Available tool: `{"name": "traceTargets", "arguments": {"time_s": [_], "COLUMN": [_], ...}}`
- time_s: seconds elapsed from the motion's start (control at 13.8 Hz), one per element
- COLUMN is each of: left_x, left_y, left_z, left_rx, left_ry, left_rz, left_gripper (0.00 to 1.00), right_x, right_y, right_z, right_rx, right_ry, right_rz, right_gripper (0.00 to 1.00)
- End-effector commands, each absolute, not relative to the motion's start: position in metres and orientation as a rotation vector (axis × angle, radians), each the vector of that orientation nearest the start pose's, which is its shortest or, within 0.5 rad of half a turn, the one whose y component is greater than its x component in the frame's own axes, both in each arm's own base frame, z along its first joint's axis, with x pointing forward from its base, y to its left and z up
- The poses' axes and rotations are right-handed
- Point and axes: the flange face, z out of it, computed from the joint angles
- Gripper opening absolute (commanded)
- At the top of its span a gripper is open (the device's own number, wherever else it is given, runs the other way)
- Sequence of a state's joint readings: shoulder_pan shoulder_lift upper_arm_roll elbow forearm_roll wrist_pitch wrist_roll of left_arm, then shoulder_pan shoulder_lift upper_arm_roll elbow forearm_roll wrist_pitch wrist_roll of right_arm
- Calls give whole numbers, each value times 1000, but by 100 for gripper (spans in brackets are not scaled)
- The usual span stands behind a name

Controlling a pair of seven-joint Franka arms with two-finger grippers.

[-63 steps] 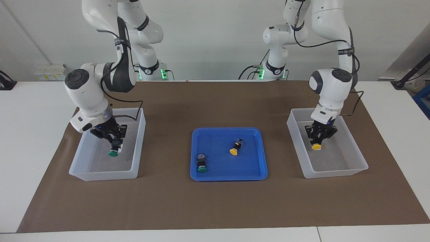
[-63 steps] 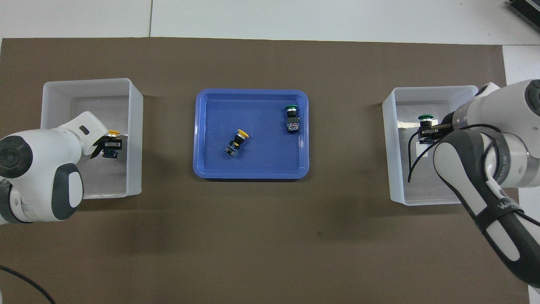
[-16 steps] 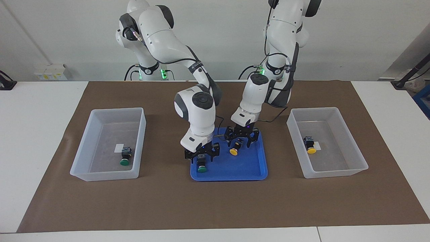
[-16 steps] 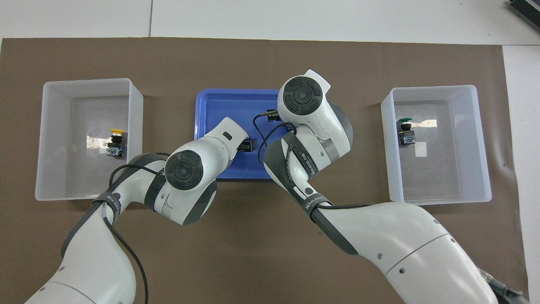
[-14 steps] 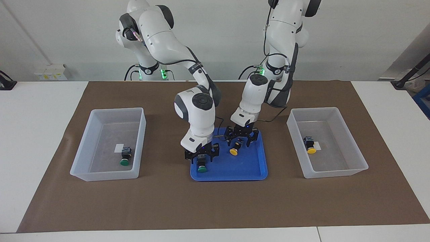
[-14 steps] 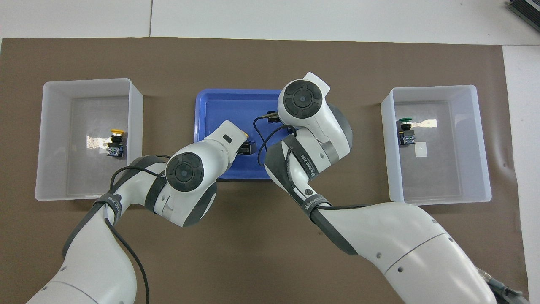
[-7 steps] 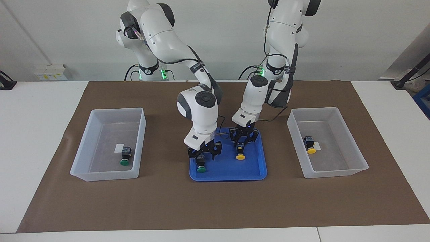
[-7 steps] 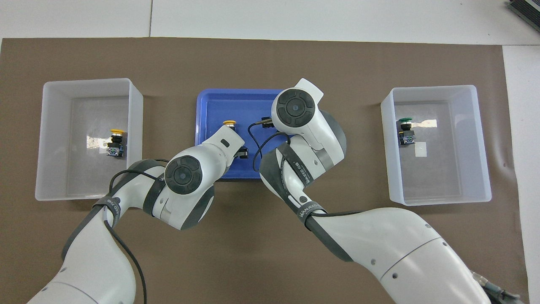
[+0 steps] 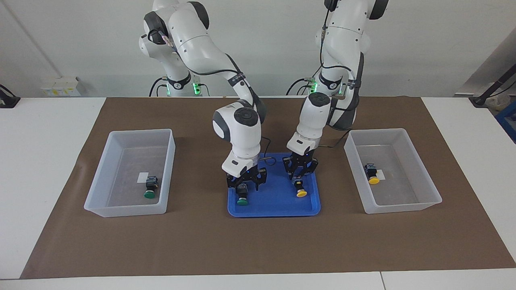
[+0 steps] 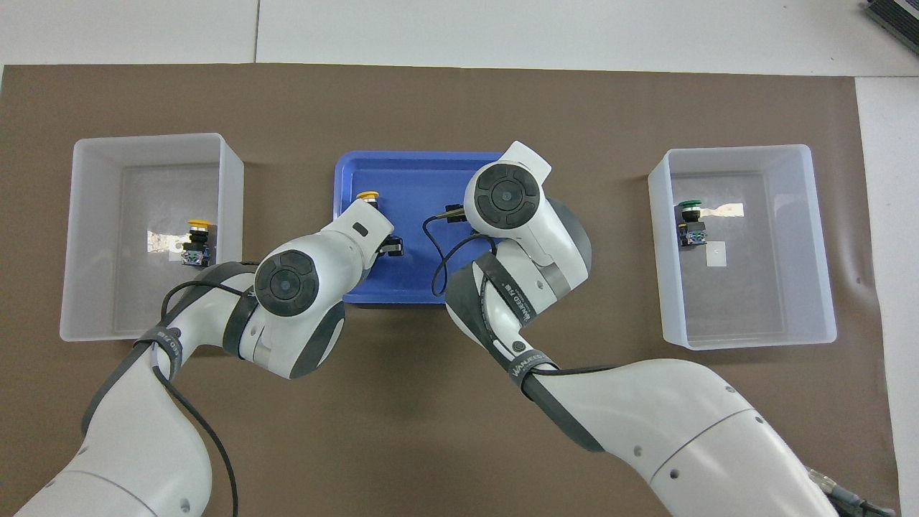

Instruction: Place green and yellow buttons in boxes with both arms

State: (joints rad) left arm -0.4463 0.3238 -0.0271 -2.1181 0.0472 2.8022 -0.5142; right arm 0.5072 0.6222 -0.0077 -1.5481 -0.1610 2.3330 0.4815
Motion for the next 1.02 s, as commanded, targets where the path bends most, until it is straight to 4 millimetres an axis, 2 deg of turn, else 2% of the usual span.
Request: {"name": "traceTargets", "arguments": {"time_s": [0.0, 0.07, 0.15, 0.22, 0.29, 0.36, 0.51, 0.65, 0.87, 0.94], "left_x": [564, 572, 580, 589, 596, 601, 619, 633, 650, 653], "left_y": [-265, -261, -258, -252, -249, -247, -232, -221, -191, -180], "left_z": [321, 332, 344, 353, 363, 375, 400, 425, 464, 474], "left_rx": [-3244, -3244, -3240, -3236, -3233, -3230, -3219, -3208, -3182, -3174], "left_ry": [-10, -23, -27, -48, -62, -73, -123, -154, -195, -191], "left_rz": [-625, -662, -691, -702, -706, -717, -747, -755, -706, -658], "left_gripper": [0, 0, 0, 0, 0, 0, 0, 0, 0, 0], "right_x": [625, 625, 625, 625, 627, 629, 633, 640, 635, 632], "right_y": [338, 338, 338, 338, 338, 336, 327, 311, 275, 252], "right_z": [298, 298, 299, 299, 302, 306, 325, 360, 416, 434], "right_rx": [-3159, -3155, -3150, -3150, -3146, -3143, -3125, -3060, -3059, -3072], "right_ry": [-149, -118, -72, -38, -30, -25, 14, 118, 195, 239], "right_rz": [-335, -332, -331, -329, -337, -343, -361, -373, -353, -329], "right_gripper": [78, 74, 56, 25, 1, 0, 0, 0, 0, 0]}}
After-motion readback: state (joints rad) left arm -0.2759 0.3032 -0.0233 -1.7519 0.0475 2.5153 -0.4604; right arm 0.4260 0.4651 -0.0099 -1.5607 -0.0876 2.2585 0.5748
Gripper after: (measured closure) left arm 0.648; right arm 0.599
